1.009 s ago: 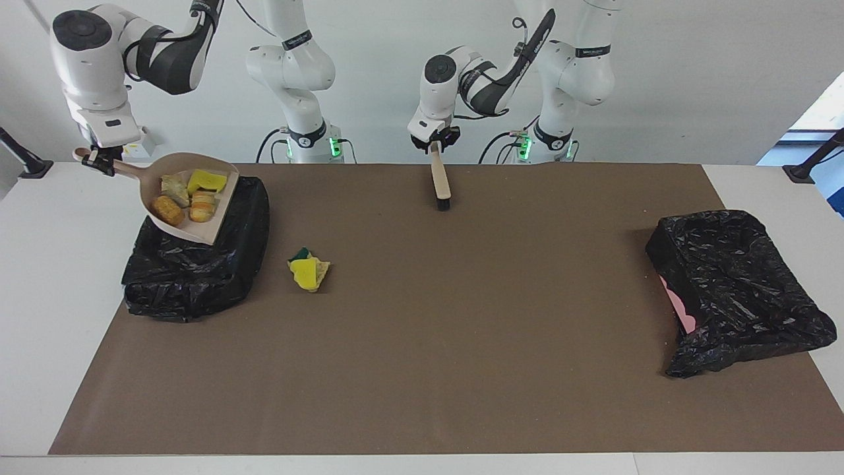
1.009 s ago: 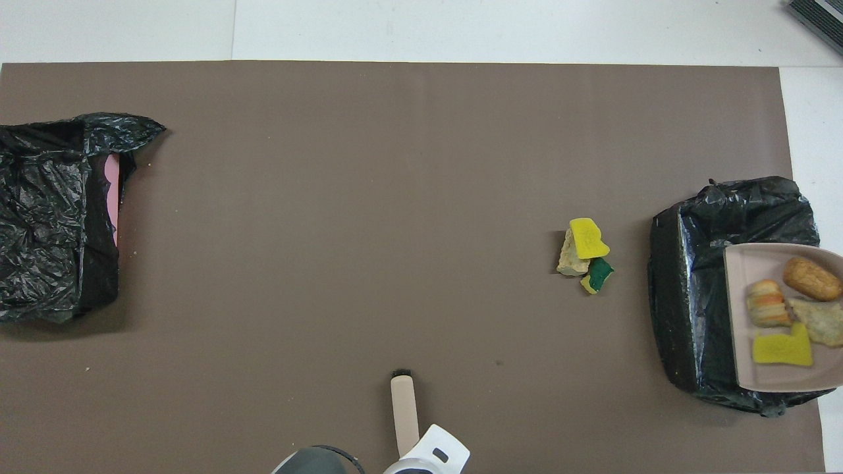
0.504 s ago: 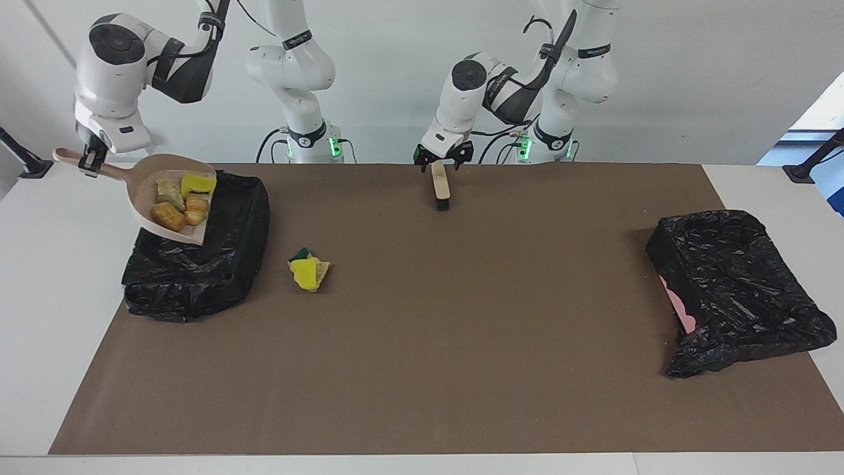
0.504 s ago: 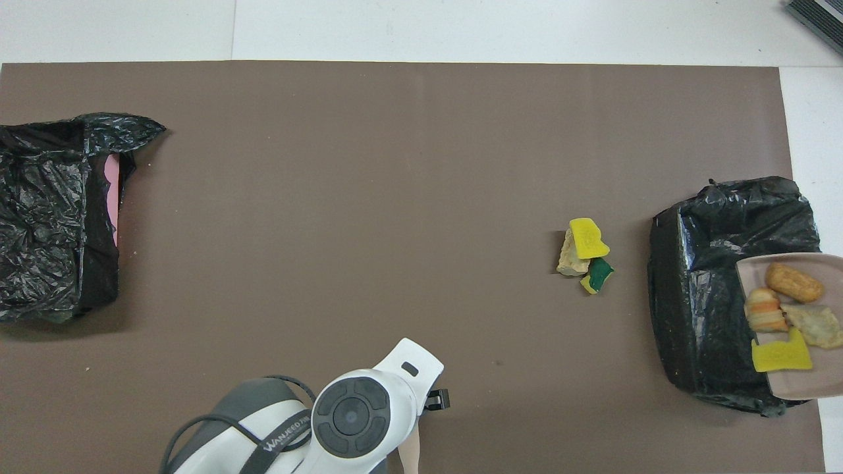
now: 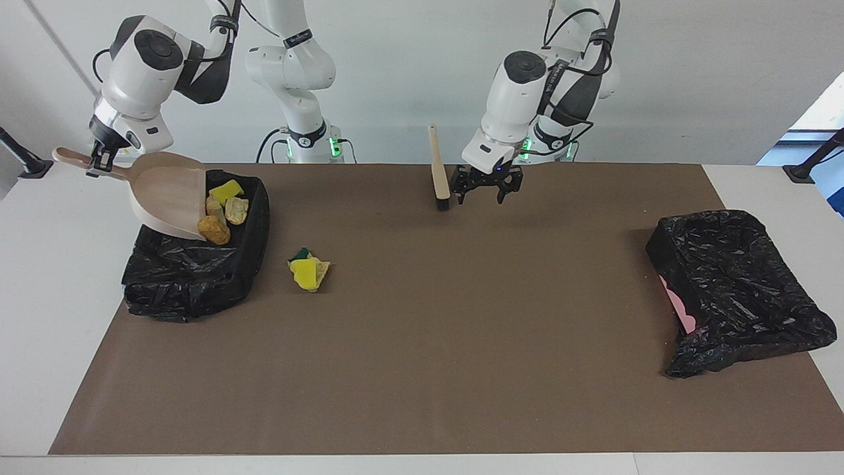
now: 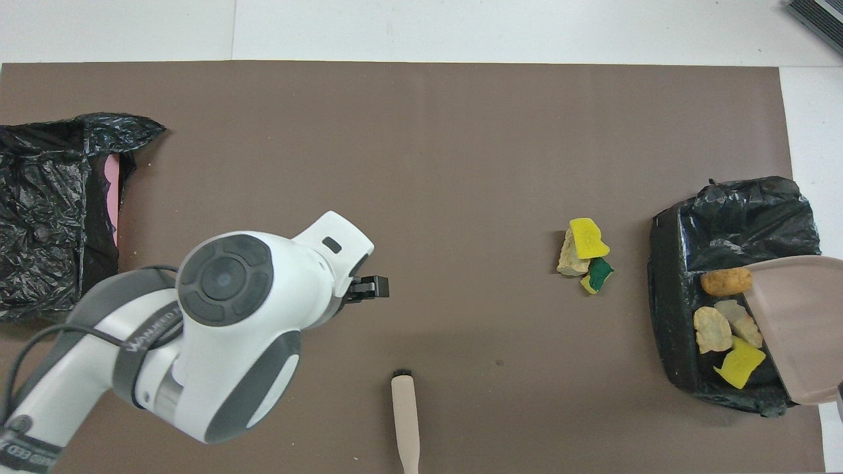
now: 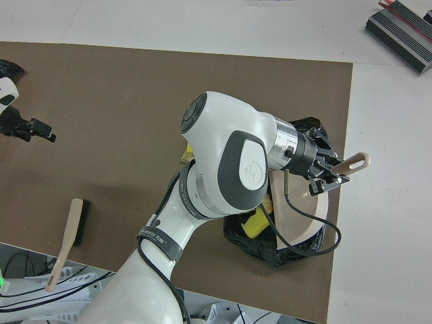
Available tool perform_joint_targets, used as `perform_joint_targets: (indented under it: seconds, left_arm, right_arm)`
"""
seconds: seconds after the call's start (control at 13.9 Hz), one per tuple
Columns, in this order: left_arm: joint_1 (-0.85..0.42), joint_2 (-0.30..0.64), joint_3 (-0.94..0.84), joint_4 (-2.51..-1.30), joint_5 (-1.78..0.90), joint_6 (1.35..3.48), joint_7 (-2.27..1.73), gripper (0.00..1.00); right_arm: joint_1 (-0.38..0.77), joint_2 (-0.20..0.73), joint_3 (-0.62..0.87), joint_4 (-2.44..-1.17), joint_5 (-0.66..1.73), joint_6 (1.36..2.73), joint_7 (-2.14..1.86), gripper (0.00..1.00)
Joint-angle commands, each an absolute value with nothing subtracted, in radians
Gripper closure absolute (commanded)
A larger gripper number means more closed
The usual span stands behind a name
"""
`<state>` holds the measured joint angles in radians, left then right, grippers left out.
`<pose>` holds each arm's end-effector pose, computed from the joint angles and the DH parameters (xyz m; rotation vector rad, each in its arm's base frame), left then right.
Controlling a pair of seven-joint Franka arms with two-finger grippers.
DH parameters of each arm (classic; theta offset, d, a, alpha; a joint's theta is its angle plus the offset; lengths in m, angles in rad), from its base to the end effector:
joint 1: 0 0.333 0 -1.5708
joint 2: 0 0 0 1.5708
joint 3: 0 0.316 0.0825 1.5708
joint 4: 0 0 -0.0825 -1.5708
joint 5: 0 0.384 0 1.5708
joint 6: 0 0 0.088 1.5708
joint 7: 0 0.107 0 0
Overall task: Sweep and dump trash in bin
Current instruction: 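Tip the dustpan into the bag while the left gripper withdraws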
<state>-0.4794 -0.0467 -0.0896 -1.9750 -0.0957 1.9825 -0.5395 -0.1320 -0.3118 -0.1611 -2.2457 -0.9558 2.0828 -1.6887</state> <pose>0.4598 -0.3019 0.4935 3.0413 0.0098 0.0022 0.4474 -0.1838 0.5228 1.5021 1.9522 -0.7819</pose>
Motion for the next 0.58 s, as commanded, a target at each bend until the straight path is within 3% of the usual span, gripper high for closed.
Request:
perform_joint_targets:
  seconds: [0.0, 0.5]
  left_arm:
    - [-0.392, -0.025, -0.103, -1.808, -0.066, 1.814, -0.445, 0.00]
    - [-0.190, -0.034, -0.094, -1.528, -0.020, 1.498, -0.189, 0.00]
  right_arm:
    - [-0.130, -0.382, -0.153, -2.258, -0.999, 2.071, -1.710, 1.00]
    - [-0.127, -0.520, -0.149, -2.181, -0.945, 1.919, -1.832, 1.00]
